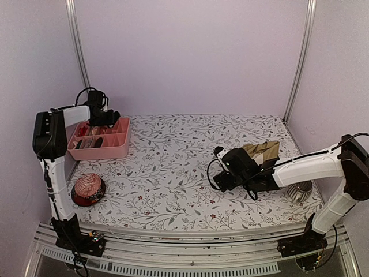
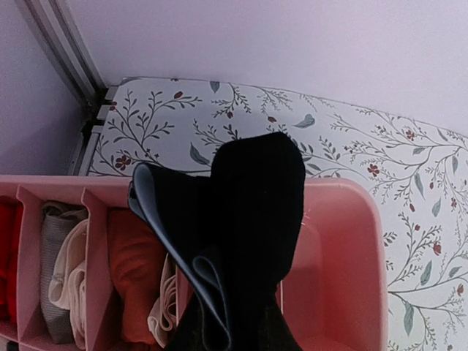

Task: Roll the underwear
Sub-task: Place the underwear in the storage box.

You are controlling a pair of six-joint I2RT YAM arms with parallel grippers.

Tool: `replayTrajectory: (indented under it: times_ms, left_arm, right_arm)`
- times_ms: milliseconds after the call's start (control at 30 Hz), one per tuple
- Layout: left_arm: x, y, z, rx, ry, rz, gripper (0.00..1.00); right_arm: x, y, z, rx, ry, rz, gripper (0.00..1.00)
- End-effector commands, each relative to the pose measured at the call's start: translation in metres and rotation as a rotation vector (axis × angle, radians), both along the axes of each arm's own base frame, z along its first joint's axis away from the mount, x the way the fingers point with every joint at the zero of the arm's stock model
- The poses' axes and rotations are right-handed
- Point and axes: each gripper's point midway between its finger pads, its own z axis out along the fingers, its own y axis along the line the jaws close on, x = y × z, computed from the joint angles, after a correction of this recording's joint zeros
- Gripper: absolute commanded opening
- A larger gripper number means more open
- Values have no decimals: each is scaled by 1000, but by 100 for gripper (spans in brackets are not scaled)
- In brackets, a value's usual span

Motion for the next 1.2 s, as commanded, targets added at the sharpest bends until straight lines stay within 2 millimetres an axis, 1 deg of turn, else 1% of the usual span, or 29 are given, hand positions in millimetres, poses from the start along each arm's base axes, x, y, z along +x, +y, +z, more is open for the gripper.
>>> replayTrajectory:
  times_ms: [0,100,233,433,633,700,800,1000,1167]
  left_arm:
    - [-11,6,5,2,5,30,0]
    - [-16,4,4,19,6,20,0]
    - [-21,5,-4,49,19,16,0]
    - [-17,2,-14,67,28,-8,0]
    - [-14,0,-9,72,13,-21,0]
    - [-15,-2,-14,80,23,-27,0]
    - [-17,-4,-26,117,50,-37,0]
    - [-15,-6,-46,148,92,-56,0]
    - [-14,-14,-58,171,128,-101,0]
  right_arm:
    - [3,-2,1,6,-16,-7,99]
    - [3,0,-1,1,-12,-5,99]
    - [3,1,-6,-7,-3,1,99]
    - [3,2,-8,-10,2,4,99]
    - [4,1,-9,-17,0,1,99]
    - [4,2,-10,-20,0,2,99]
    - [4,2,-12,-24,6,7,99]
    - [3,3,-13,-20,10,11,99]
    - [3,5,-16,-23,18,20,99]
